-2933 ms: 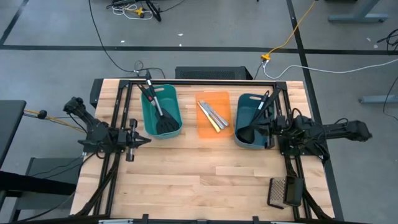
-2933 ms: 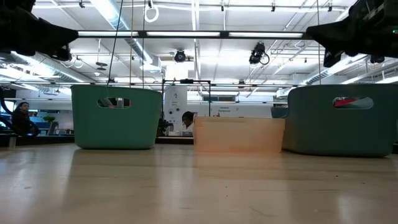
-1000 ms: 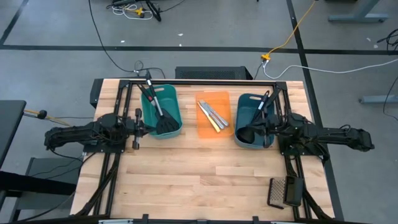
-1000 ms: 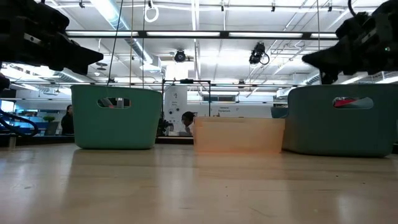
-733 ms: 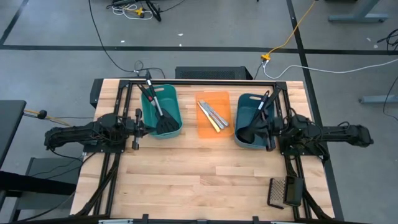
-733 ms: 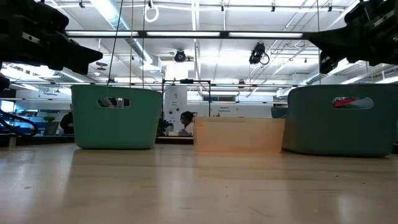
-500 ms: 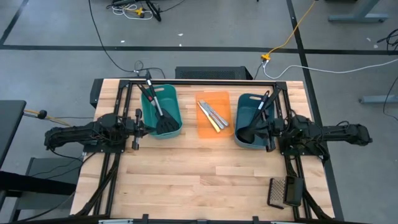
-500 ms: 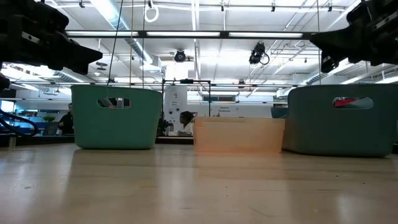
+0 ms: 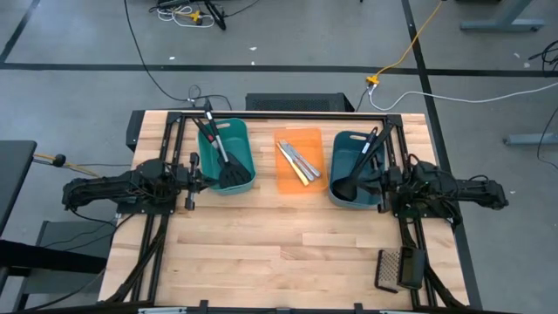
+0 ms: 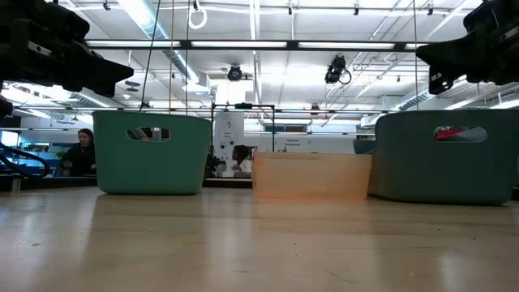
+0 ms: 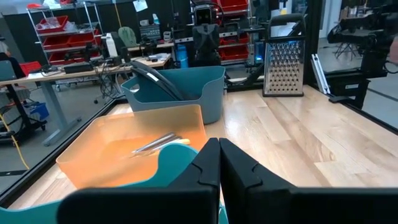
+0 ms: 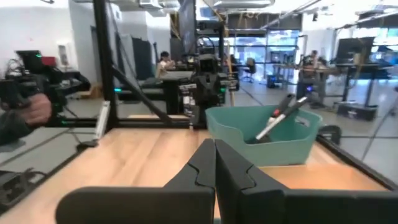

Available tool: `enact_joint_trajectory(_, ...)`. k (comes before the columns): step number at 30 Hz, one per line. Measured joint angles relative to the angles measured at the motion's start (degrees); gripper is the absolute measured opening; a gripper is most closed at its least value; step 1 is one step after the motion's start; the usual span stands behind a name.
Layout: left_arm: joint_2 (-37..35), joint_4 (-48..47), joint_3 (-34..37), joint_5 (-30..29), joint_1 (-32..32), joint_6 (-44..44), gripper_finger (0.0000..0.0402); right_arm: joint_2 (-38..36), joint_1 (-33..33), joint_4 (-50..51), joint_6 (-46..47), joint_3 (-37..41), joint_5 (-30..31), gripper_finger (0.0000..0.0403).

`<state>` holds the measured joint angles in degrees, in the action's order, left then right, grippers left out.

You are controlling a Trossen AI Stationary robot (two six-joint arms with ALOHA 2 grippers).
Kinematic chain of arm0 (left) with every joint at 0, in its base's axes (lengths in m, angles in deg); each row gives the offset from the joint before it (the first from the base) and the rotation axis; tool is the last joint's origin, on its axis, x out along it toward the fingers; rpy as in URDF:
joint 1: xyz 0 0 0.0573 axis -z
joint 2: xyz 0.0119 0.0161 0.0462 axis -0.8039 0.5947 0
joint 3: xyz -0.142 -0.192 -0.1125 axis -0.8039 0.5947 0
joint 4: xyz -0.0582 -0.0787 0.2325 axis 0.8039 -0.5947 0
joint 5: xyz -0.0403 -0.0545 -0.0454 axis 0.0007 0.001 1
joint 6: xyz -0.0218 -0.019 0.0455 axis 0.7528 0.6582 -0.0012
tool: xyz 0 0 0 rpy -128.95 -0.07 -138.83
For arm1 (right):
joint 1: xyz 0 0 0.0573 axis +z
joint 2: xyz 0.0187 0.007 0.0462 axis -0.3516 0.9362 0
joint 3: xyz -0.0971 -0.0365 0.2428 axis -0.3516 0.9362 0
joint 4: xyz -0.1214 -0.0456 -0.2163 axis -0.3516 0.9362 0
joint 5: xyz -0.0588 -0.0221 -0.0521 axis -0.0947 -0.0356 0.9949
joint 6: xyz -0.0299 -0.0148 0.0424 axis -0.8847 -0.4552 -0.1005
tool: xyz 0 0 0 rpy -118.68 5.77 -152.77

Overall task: Pick & Place Kitchen Items
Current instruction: Return to home position

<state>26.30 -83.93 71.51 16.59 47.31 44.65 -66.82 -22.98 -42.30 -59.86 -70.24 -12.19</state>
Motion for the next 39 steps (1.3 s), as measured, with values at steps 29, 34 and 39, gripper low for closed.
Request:
enact_joint_trajectory(29,0.0,0.7,0.0,-5.7,0.0,0.9,0.0021,0.0,0.0,1.1,-0.3,0.0,3.2,0.0011)
enact_joint_trajectory(34,0.0,0.8,0.0,-5.7,0.0,2.1,0.0022,0.0,0.0,1.1,-0.3,0.0,3.2,0.0011)
enact_joint_trajectory(39,0.0,0.8,0.0,-5.7,0.0,2.6,0.0021,0.0,0.0,1.1,-0.3,0.0,3.2,0.0011)
